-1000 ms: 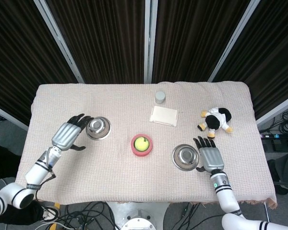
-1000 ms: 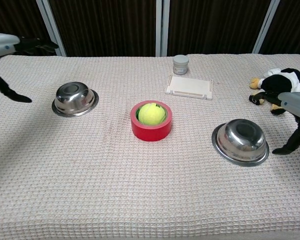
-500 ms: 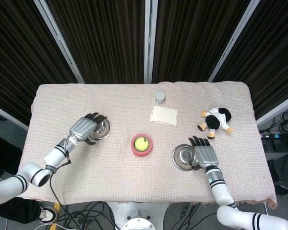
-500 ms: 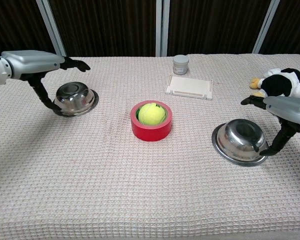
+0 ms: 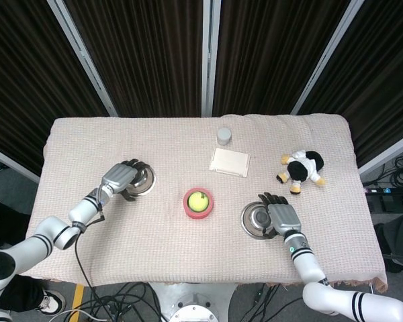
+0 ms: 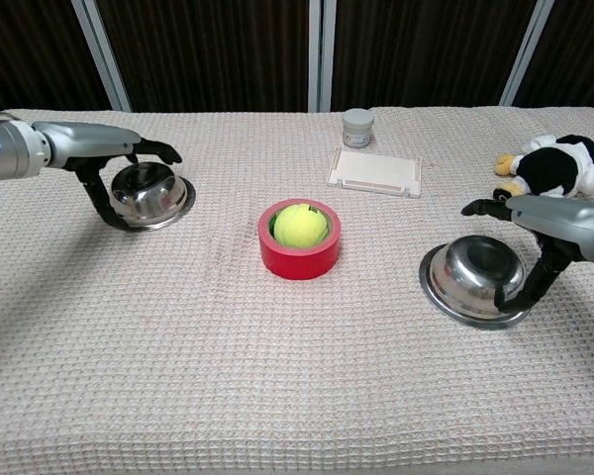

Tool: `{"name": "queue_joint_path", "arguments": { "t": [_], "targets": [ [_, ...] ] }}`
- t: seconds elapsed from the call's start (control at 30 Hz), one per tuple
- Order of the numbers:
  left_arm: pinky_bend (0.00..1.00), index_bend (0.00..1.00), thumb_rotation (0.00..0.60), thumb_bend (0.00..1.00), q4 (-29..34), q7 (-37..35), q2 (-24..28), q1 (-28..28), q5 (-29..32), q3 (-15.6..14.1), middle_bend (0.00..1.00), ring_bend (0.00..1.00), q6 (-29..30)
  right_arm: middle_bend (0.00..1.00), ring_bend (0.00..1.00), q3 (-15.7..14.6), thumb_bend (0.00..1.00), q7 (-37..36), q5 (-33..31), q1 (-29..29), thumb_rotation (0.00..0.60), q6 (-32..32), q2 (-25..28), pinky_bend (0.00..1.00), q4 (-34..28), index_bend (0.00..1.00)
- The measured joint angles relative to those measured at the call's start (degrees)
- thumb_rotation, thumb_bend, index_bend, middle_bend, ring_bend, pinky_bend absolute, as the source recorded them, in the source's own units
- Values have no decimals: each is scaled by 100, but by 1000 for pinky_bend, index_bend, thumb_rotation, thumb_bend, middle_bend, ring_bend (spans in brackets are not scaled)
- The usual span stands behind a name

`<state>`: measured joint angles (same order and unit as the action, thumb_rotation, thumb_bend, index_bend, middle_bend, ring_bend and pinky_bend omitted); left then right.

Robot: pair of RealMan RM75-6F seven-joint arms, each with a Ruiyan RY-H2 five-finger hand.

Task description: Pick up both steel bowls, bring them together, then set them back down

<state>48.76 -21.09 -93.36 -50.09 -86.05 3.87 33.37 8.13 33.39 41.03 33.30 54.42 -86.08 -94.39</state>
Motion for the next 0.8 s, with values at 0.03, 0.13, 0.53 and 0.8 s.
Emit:
{"name": "queue_joint_path", "arguments": {
  "t": [0.03, 0.13, 0.53, 0.8],
  "targets": [
    [155, 101, 600, 0, -49, -65, -24, -13, -27, -32, 61, 0, 6, 0, 0, -12, 16, 8, -33, 23, 600, 2, -3, 68, 1, 0],
    [154, 105, 600, 0, -201, -268, -93, -50, -101, -130, 61, 0, 25, 0, 0, -60, 17, 30, -124, 90, 600, 15, -11, 78, -7, 0],
    [155, 114, 600, 0, -785, -954, -359, -177, -334, -431, 61, 0, 152, 0, 0, -178, 23, 37, -371, 341, 600, -13, -67, 107, 43, 0],
    [164, 133, 600, 0, -1025, -1337, -405, -409, -454, -547, 67, 0, 131, 5, 0, -205, 23, 13, -455, 438, 600, 55, -36, 113, 20, 0]
  ]
}}
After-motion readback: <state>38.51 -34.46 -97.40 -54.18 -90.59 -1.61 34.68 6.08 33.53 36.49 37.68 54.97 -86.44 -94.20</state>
